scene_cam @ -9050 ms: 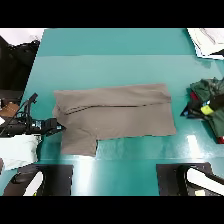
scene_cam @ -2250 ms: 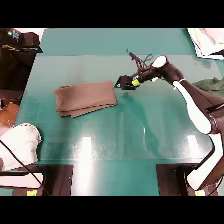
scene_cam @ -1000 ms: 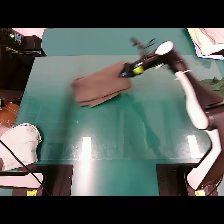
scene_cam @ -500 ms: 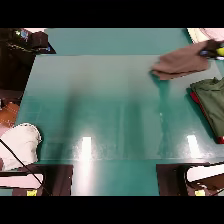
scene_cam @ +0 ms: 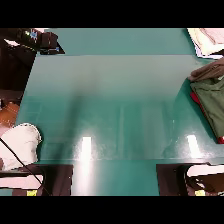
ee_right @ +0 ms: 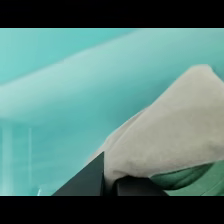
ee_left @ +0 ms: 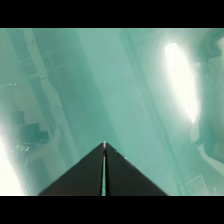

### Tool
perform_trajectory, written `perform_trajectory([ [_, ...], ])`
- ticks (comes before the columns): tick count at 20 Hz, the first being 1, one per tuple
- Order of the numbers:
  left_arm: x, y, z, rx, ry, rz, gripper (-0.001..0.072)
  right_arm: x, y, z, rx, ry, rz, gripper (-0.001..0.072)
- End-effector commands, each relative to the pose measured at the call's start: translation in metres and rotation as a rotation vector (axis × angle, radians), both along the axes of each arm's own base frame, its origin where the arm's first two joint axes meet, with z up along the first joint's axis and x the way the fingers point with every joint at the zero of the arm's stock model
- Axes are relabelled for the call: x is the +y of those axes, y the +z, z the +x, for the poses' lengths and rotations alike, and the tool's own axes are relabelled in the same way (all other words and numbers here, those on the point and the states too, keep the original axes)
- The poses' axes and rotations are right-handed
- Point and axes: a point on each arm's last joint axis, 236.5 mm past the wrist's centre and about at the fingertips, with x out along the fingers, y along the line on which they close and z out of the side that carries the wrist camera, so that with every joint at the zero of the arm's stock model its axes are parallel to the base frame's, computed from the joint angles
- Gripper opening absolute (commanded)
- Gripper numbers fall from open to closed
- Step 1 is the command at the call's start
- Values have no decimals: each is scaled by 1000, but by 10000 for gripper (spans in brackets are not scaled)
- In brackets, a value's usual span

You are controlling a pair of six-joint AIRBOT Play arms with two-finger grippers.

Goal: Fold the shirts.

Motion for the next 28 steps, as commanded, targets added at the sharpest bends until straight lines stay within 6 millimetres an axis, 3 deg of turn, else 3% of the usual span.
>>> perform_trajectory([
  [1, -1, 1, 1, -5, -1, -1, 25, -3, 25, -8, -57, -25, -24, 10],
  [8, -1, 1, 2, -11, -3, 0, 25, -11, 66, -53, -104, -97, -79, 10],
  [10, -1, 1, 1, -21, -18, 10, 25, -14, 69, -69, -77, -133, -62, 10],
  [12, -1, 1, 1, -21, -19, 10, 25, -27, 49, -95, 52, -210, -49, 12],
  [16, -1, 1, 1, -28, -30, 17, 25, -64, -4, -166, 409, -434, -86, 13],
  [21, -2, 1, 1, -28, -34, 20, 25, -77, -55, -221, 659, -530, -120, 21],
  [22, -1, 1, 1, -29, -35, 20, 25, -77, -64, -230, 695, -539, -122, 148],
  [23, -2, 1, 1, -32, -40, 23, 25, -77, -72, -238, 731, -547, -124, 404],
  [24, -1, 0, 1, -32, -40, 24, 25, -78, -77, -244, 747, -557, -124, 533],
  [25, -1, 0, 1, -32, -40, 24, 25, -78, -80, -248, 747, -574, -111, 529],
  [26, -2, 1, 1, -32, -40, 23, 25, -77, -79, -242, 718, -590, -88, 475],
  [27, -1, 1, 1, -33, -40, 24, 25, -74, -75, -231, 673, -576, -74, 372],
  [28, -1, 1, 1, -36, -39, 23, 25, -66, -68, -214, 611, -543, -51, 336],
])
